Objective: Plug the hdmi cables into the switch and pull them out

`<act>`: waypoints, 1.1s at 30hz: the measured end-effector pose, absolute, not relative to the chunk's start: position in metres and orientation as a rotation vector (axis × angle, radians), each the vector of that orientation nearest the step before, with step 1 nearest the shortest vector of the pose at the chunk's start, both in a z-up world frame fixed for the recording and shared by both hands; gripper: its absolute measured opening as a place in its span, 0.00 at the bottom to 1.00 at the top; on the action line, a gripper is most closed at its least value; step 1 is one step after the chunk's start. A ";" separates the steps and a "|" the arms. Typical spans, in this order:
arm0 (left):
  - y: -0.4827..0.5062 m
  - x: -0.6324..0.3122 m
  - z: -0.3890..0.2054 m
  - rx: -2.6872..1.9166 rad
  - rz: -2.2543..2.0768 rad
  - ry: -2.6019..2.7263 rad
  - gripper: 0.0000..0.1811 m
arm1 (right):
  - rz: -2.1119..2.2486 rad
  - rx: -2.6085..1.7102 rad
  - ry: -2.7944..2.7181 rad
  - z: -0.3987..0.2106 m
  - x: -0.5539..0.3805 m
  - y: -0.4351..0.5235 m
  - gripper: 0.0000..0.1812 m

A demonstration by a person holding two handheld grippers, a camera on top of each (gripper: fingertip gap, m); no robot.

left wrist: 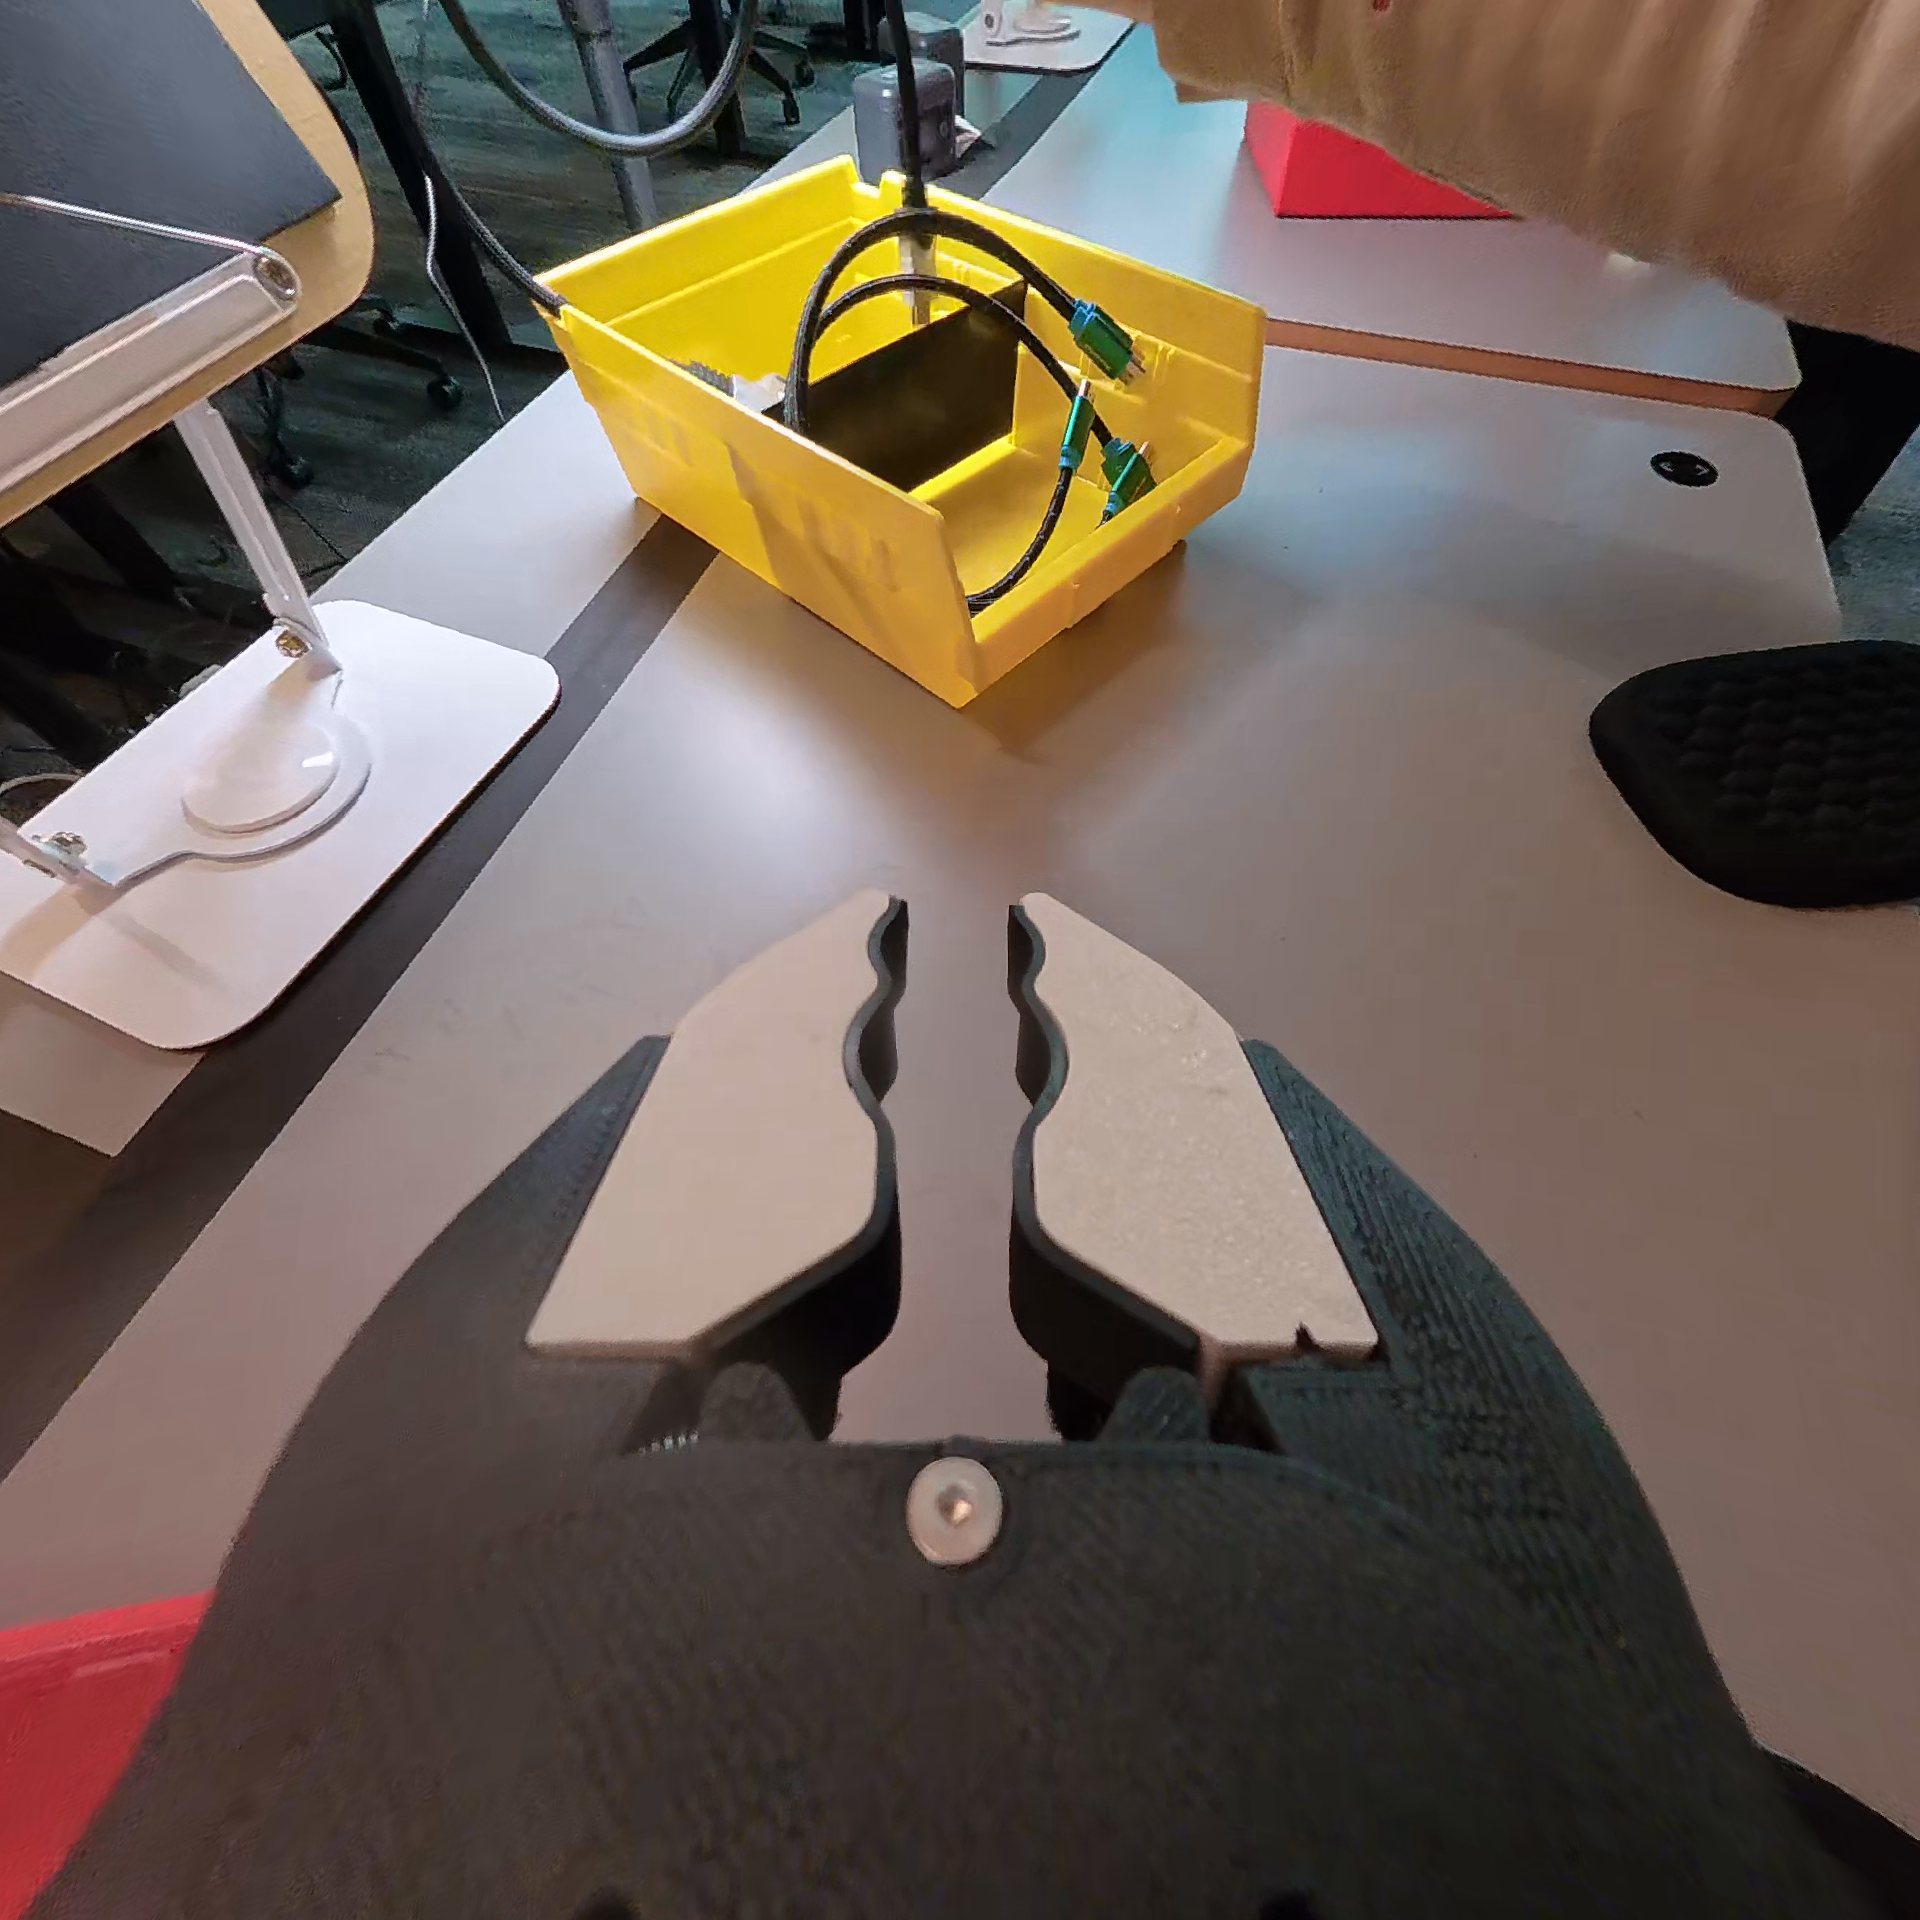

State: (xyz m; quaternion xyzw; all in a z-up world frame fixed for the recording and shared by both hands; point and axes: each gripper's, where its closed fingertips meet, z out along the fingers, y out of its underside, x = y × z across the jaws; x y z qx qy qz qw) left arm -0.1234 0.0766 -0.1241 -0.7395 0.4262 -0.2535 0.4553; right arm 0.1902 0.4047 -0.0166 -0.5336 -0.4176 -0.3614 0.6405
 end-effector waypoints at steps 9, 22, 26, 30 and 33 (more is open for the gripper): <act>0.084 -0.129 -0.134 -1.857 -0.646 1.029 0.10 | -0.647 -1.511 -1.005 -0.060 0.222 0.411 0.04; 0.075 -0.118 -0.131 -1.839 -0.638 1.073 0.10 | -0.235 -1.855 -1.254 -0.125 0.208 0.343 0.03; 0.074 -0.120 -0.126 -1.826 -0.641 1.063 0.10 | -0.197 -1.914 -1.324 -0.136 0.198 0.337 0.03; 0.073 -0.122 -0.124 -1.821 -0.642 1.060 0.10 | -0.148 -1.982 -1.373 -0.145 0.191 0.333 0.02; 0.074 -0.124 -0.124 -1.822 -0.644 1.054 0.10 | -0.078 -2.035 -1.400 -0.151 0.186 0.328 0.02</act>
